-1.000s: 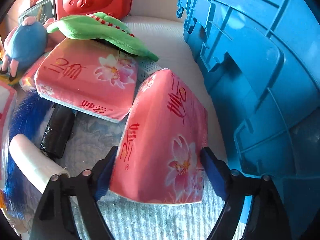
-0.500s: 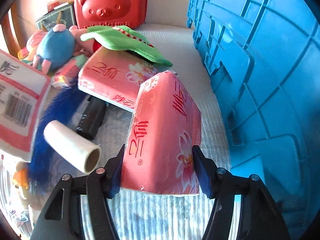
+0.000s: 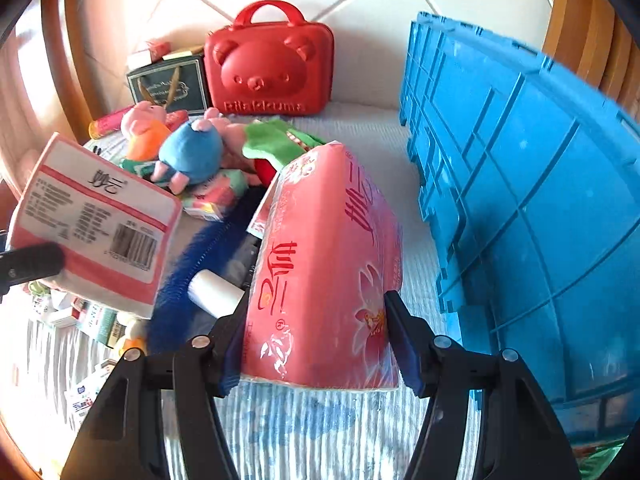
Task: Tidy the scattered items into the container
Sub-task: 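Lift the white tissue bag and pink tissue pack and carry both over the blue bin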
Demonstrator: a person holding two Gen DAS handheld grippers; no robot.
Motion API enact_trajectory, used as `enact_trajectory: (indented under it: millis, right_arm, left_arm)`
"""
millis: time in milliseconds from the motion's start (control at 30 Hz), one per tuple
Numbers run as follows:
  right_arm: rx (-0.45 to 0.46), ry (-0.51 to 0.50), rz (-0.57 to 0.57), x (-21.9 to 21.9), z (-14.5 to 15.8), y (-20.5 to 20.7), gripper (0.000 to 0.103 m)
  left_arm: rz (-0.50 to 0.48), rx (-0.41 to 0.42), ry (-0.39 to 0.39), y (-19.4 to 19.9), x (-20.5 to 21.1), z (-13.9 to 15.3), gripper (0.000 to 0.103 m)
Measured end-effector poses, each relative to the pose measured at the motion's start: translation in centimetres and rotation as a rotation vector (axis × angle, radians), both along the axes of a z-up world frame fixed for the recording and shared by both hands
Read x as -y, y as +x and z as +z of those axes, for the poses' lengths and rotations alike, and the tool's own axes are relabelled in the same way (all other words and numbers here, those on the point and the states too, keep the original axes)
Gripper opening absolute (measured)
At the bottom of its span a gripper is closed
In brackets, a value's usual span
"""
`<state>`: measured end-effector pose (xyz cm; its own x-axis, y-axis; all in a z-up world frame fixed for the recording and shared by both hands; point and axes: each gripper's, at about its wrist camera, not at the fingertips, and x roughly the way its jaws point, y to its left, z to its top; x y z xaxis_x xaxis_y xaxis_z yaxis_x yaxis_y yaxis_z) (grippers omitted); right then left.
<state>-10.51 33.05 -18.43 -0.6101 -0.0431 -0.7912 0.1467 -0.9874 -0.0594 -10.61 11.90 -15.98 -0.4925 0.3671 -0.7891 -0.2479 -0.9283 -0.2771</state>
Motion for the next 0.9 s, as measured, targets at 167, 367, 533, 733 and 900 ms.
enact_trajectory:
  millis: [167,367,533,733,900]
  right_arm:
    - [-0.053,-0.025,0.042,1.4,3.3,1.4,0.06]
    - [-0.105,-0.056,0.088,1.9,7.3,2.7,0.06]
    - [-0.137,-0.09,0.115,2.5,10.1,3.4,0.06]
    - [-0.181,-0.107,0.156,3.6,13.0,4.6,0.06]
    - [-0.214,-0.123,0.177,3.5,14.4,5.3,0.06]
  left_arm:
    - [0.022,-0.041,-0.003,0.8,1.6,2.7,0.047]
    - [0.058,-0.089,-0.004,1.9,3.7,5.7,0.047]
    - [0.091,-0.116,-0.003,3.0,5.1,7.1,0.047]
    - [0.111,-0.139,-0.004,4.2,5.8,8.0,0.047]
    - [0.121,-0.169,-0.008,4.7,5.7,9.6,0.047]
